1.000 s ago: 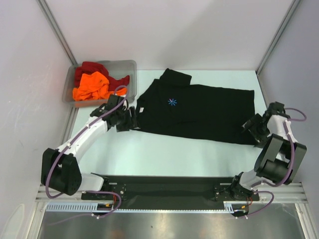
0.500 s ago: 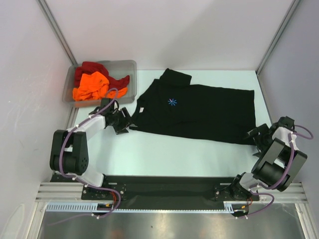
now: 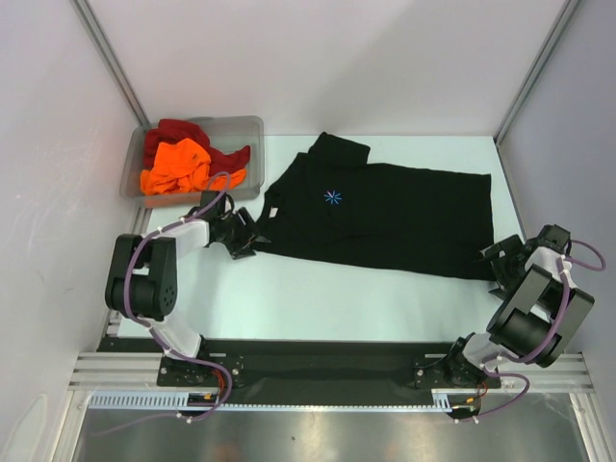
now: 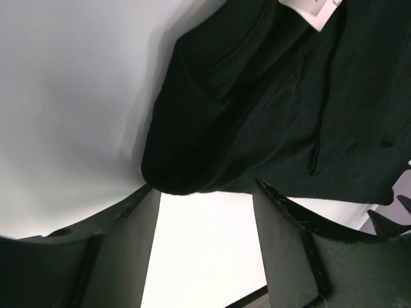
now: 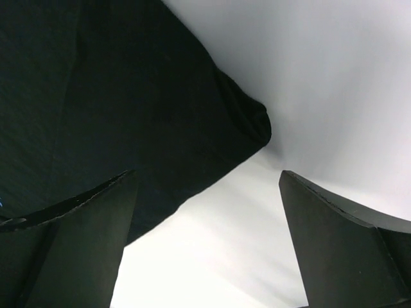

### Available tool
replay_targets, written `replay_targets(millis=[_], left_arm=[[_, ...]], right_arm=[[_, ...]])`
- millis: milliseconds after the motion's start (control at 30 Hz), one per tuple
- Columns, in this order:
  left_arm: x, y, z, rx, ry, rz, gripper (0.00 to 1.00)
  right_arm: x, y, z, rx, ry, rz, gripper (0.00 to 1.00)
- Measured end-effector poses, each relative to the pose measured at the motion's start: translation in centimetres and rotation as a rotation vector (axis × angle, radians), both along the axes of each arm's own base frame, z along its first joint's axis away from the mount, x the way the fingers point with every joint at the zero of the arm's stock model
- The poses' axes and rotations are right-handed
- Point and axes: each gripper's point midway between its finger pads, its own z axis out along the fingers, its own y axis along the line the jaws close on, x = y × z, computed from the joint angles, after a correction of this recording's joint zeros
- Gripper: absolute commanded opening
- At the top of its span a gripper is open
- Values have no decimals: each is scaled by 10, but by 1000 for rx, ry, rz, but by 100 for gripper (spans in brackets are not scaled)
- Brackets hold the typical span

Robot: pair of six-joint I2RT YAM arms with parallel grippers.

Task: Fold and stack the t-shirts
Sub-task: Fold the tshirt

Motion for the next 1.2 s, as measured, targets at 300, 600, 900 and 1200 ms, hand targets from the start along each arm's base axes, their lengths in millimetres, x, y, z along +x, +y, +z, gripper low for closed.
replay_targets(millis=[300, 600, 900, 1200], left_arm=[[7, 2, -8, 14, 20, 24, 35], [11, 8, -14, 62, 34, 10, 6], [12, 9, -13, 72, 28, -9, 0], [-11, 10, -14, 61, 21, 9, 0]], right_arm=[[1, -4, -8, 6, 13, -12, 90], [2, -10, -10, -8, 12, -27, 77], [-3, -26, -21, -43, 51, -56, 5], [-17, -45, -22, -85, 152, -107, 0]])
